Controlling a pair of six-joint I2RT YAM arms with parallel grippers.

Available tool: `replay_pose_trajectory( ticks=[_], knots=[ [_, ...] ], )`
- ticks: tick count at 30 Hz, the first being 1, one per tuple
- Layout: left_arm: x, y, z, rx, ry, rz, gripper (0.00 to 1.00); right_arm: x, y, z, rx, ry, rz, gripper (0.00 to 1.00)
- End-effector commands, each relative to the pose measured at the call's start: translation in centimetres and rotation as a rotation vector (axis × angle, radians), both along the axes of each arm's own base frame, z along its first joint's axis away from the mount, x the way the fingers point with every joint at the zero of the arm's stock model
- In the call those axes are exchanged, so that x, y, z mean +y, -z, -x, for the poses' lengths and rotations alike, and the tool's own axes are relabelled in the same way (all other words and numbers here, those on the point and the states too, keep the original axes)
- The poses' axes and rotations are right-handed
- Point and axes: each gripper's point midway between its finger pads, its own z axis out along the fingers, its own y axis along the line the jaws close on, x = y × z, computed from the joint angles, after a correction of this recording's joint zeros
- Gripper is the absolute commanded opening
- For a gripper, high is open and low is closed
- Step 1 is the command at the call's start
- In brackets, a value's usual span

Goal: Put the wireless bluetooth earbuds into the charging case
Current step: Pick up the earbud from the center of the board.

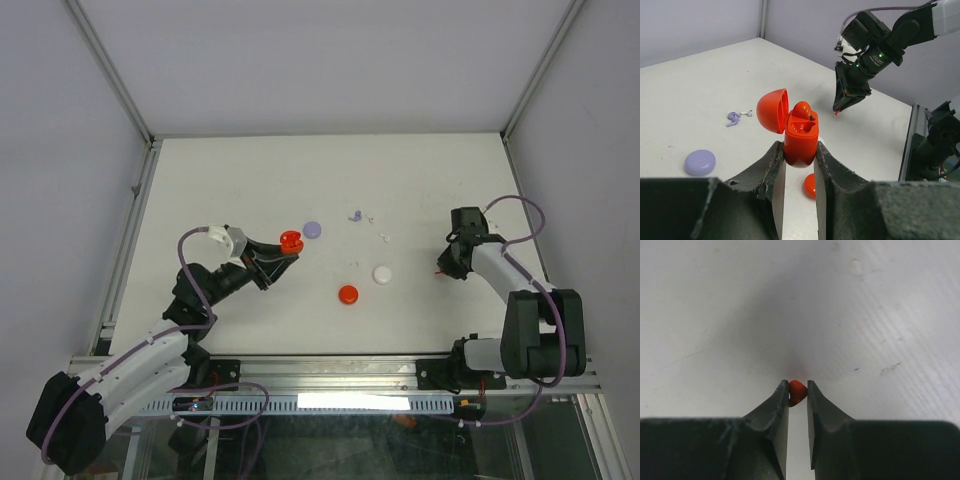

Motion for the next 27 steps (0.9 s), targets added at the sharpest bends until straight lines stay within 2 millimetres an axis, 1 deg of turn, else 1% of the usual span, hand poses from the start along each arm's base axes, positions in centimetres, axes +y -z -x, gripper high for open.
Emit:
replay_pose_trajectory(
  ticks=[1,4,7,11,14,17,18,20,24,27],
  knots=[
    [-0.6,-2.1,0.5,-0.068,0.045,0.062,0.00,2.8,-5.1,-4.3,-0.207,-0.144,0.030,0.10],
    [-0.9,-1.5,0.7,-0.065,0.065,0.071,0.00,5.5,-7.7,-5.3,-0.305,-0.250,0.052,0.10],
    [-1.3,-1.1,0.8,-0.063,0.091,0.073,0.00,8.4,-10.8,-6.0,-0.421,-0.355,0.066,0.09],
    [-1.6,-1.1,1.0,-0.082,0.115,0.081,0.00,11.8,-14.9,-6.3,-0.576,-0.474,0.069,0.09],
    [-1.8,-1.1,0.9,-0.090,0.125,0.082,0.00,14.2,-18.0,-6.1,-0.686,-0.572,0.062,0.09],
    [-2.0,-1.2,1.0,-0.100,0.141,0.087,0.00,16.9,-20.8,-5.5,-0.786,-0.685,0.054,0.09],
    [-2.1,-1.3,1.1,-0.102,0.147,0.088,0.00,18.1,-21.8,-5.2,-0.827,-0.728,0.046,0.09],
    [-2.4,-1.3,1.2,-0.105,0.164,0.086,0.00,19.8,-23.6,-4.6,-0.901,-0.810,0.047,0.09],
    [-2.8,-1.5,1.4,-0.113,0.200,0.078,0.00,22.8,-27.0,-2.8,-1.048,-0.942,0.035,0.08],
    [-3.0,-1.7,1.7,-0.126,0.219,0.077,0.00,24.7,-29.0,-1.3,-1.131,-1.031,0.009,0.08]
  ],
)
